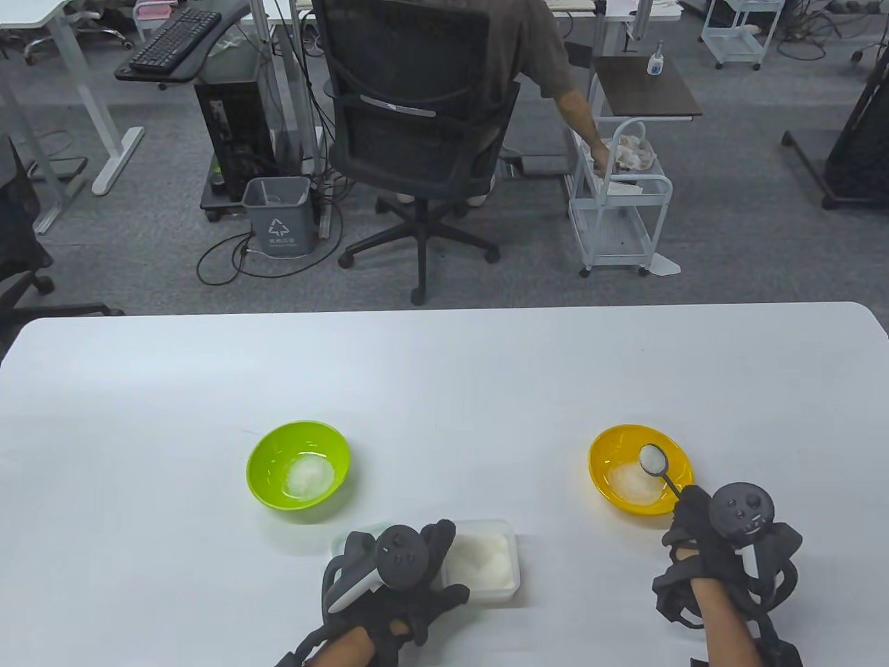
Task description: Scoop white sugar from container into bowls
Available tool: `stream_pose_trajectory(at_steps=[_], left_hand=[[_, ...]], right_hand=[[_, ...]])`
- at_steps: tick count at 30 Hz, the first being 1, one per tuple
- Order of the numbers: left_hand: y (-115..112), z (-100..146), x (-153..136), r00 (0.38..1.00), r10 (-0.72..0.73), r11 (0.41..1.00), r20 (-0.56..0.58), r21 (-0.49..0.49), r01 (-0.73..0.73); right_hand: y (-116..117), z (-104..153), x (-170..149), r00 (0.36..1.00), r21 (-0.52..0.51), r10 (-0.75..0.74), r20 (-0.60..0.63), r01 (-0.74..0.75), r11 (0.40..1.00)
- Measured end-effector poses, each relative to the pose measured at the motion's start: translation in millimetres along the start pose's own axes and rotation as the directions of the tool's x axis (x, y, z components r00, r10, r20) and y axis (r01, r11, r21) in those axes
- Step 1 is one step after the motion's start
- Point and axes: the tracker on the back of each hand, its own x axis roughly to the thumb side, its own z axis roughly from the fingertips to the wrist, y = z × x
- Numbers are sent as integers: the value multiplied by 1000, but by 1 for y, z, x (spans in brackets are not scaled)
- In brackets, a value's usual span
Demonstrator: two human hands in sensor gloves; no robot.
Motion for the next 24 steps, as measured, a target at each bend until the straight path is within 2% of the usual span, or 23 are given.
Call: stream_pose_trajectory(at_steps=[3, 7, 8, 18, 24], left_hand=[[0, 0, 0, 1000, 0, 1000, 0, 0, 0], [0, 0, 0, 1000, -3, 1000, -1, 1, 3], [0, 0, 0, 1000, -4, 1000, 0, 0, 4], [-1, 0, 1, 1000, 0, 1000, 0, -1, 0], [-1, 0, 1, 1000, -2, 1000, -1, 0, 2]], right_hand=[[2, 5, 8, 995, -68, 83, 49, -80, 994], [3, 12, 19, 957, -181, 272, 104, -251, 951], [4, 13, 20, 954, -185, 280, 107, -257, 948], [7, 17, 24, 969, -136, 202, 140, -184, 973], [6, 33, 42, 956, -126, 135, 260, -105, 986]])
